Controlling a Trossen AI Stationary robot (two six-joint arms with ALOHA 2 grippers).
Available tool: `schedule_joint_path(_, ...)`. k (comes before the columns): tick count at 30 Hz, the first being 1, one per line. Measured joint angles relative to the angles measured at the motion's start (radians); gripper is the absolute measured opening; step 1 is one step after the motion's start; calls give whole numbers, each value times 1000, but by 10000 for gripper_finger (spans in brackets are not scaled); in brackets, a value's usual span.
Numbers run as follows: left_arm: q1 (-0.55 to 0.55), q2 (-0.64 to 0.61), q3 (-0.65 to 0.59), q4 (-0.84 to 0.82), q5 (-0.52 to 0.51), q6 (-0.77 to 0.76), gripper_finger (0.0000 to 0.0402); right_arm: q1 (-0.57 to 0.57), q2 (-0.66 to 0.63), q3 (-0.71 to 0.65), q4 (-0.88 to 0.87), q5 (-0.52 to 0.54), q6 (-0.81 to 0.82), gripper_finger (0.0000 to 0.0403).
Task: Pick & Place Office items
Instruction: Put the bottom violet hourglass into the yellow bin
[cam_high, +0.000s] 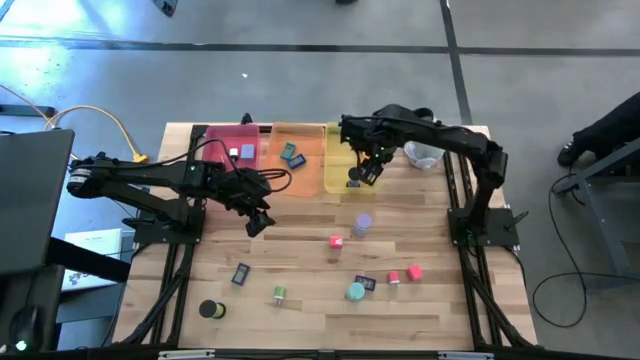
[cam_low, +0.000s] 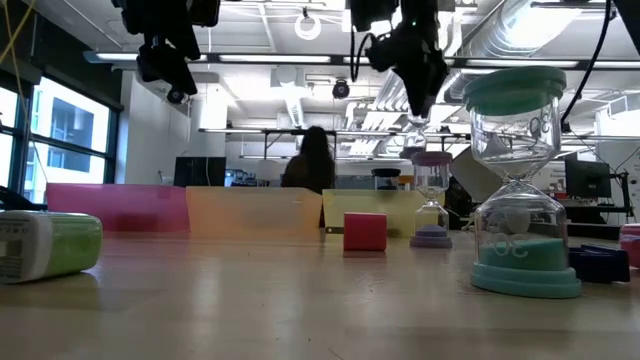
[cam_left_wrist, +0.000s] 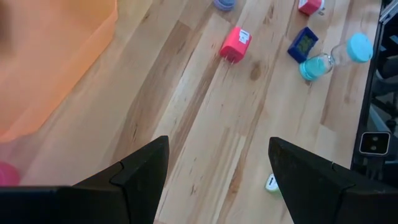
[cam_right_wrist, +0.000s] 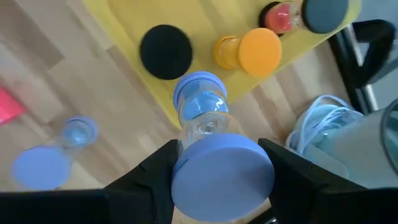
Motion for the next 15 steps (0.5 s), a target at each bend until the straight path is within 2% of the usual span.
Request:
schedule_joint_path(3,0,0,0,0,0,-3,268,0,16,0,1,36,-1,183)
schedule_joint_path(15,0,0,0,-1,0,-9,268,0,18,-136,136,8,9,183)
